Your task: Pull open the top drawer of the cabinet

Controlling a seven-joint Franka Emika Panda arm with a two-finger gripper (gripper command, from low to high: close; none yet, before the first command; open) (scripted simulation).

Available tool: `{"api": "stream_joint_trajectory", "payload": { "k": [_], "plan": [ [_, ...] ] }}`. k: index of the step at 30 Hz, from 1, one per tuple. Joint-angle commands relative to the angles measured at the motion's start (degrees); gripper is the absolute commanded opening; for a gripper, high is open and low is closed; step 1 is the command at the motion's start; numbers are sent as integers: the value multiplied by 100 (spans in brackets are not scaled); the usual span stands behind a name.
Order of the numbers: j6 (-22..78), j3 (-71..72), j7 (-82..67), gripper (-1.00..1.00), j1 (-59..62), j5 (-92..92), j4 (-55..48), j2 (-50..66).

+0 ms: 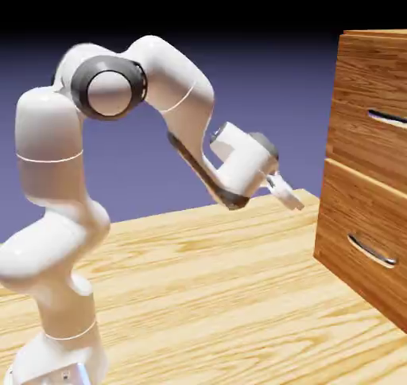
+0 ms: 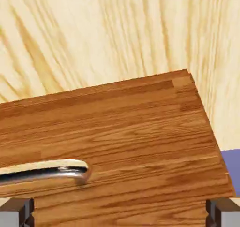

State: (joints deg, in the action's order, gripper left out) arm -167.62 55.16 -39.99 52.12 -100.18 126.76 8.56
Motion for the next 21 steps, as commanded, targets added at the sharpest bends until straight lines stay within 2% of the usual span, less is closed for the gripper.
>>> {"api": "stream_joint_trajectory", "payload": {
  "k": [1, 21],
  "plan": [
    [16, 137, -205, 100, 132, -250, -85, 103],
    [334, 2881, -4307, 100, 2759, -5233, -1788, 2153]
  ]
}}
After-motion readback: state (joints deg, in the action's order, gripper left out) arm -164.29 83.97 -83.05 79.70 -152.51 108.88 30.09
